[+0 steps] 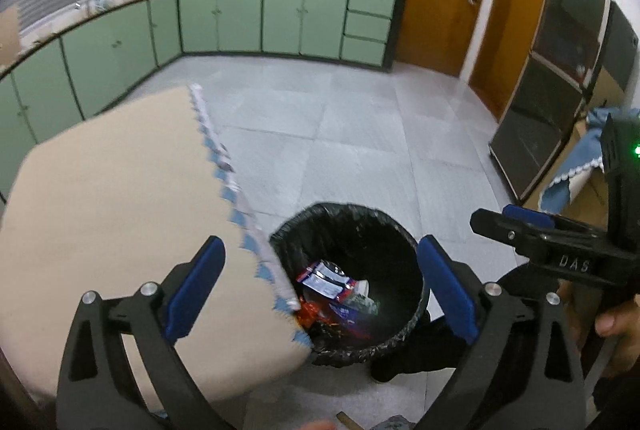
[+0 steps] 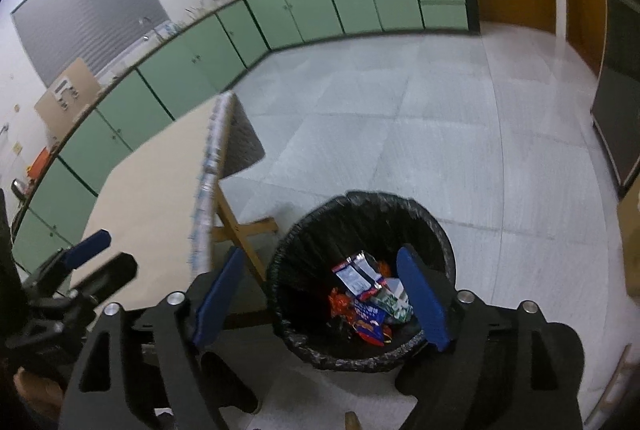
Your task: Collect trash
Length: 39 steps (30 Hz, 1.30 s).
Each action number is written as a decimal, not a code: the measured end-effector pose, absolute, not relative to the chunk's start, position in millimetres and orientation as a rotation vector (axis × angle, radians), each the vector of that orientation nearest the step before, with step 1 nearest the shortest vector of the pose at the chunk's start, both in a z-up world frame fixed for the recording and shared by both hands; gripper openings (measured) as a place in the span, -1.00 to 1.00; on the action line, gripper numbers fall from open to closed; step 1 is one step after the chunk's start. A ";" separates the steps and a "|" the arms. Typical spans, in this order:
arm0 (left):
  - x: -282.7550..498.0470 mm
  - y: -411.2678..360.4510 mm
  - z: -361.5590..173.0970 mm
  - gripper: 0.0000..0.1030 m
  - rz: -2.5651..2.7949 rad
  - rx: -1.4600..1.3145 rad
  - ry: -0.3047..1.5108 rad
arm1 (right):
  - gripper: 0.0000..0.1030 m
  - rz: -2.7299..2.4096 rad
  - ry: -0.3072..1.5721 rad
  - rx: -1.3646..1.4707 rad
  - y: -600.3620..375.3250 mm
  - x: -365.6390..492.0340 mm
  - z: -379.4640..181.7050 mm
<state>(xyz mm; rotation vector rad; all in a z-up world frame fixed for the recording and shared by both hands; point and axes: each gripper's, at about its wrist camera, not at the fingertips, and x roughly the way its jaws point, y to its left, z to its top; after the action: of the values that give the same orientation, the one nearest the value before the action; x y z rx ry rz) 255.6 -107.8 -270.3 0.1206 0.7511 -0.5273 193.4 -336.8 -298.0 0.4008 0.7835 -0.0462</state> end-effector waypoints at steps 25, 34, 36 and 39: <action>102.8 -24.1 -93.8 0.89 -0.226 0.076 0.380 | 0.88 -0.219 0.366 0.154 -246.5 54.7 -128.6; 54.5 -11.3 -58.3 0.90 -0.165 0.056 0.273 | 0.88 -0.260 0.222 0.139 -245.3 10.1 -89.7; 44.5 -10.3 -48.9 0.90 -0.152 0.051 0.242 | 0.88 -0.253 0.197 0.138 -243.9 4.7 -84.1; 34.5 -7.3 -38.8 0.90 -0.172 0.041 0.230 | 0.88 -0.255 0.181 0.137 -242.4 0.7 -78.8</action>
<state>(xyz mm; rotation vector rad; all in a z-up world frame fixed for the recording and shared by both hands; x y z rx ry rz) 34.5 -7.3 -38.8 0.0409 0.2300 -0.1715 0.7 -242.4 -78.8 0.1372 0.1811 -0.2553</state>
